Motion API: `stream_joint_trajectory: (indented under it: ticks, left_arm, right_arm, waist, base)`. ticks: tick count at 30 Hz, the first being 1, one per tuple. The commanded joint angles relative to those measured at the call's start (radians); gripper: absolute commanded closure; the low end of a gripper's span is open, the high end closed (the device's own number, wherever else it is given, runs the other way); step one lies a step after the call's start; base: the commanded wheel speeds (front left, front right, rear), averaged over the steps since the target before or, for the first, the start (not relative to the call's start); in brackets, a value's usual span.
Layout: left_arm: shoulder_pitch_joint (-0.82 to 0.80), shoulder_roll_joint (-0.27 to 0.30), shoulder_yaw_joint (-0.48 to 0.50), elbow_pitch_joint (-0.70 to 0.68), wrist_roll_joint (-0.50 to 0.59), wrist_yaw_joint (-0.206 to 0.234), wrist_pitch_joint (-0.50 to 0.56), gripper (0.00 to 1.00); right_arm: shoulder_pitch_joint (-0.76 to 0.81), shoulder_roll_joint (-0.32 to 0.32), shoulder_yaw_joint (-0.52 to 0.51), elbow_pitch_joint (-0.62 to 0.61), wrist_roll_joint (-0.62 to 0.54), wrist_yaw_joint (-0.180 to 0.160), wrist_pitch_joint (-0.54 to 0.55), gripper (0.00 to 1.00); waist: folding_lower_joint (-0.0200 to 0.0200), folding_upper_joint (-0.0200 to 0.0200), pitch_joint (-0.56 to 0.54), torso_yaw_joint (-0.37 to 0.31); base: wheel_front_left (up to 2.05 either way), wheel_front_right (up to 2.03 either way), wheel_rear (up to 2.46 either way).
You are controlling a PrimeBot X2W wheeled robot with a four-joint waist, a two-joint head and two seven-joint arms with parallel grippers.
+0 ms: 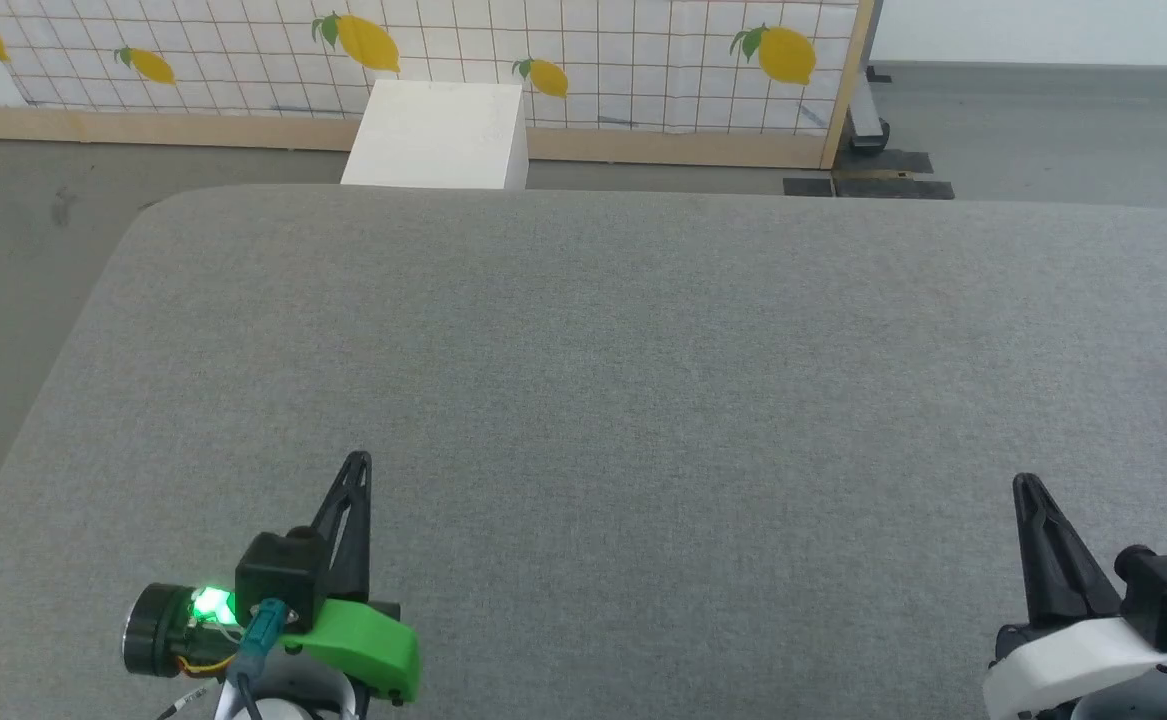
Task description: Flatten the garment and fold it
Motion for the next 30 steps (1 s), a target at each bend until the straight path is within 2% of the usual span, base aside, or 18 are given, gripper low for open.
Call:
stream_joint_trajectory:
  ticks: [1,30]
  left_arm:
    - [0.013,-0.011,0.014,0.002,0.015,-0.011,0.006,1.00]
    - [0.023,-0.100,0.136,0.004,0.098,-0.084,0.055,1.00]
  right_arm:
    - [-0.021,0.002,0.006,0.003,-0.013,0.000,0.005,1.00]
    - [-0.051,0.003,0.042,0.018,-0.025,-0.001,0.025,1.00]
  waist:
    - [0.0001,0.0000,0.000,0.000]
    - [0.0001,0.0000,-0.003,-0.004]
  base:
    - [0.00,0.00,0.00]
    - [0.00,0.00,0.00]
